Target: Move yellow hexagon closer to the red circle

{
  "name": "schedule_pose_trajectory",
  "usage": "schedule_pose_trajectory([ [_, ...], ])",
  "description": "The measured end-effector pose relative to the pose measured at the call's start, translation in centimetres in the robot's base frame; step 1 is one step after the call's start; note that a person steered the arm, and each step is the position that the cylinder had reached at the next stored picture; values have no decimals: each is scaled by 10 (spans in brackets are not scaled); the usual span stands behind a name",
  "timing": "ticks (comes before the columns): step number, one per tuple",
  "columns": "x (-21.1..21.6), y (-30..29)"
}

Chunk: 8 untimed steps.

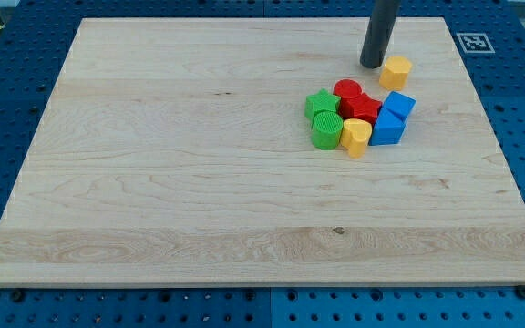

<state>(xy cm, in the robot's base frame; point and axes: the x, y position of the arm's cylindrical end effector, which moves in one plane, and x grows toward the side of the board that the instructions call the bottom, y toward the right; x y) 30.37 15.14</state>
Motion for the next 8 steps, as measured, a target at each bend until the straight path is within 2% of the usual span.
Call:
schedule_pose_trajectory([
  [3,-13,10],
  [5,-9,58],
  [8,44,57],
])
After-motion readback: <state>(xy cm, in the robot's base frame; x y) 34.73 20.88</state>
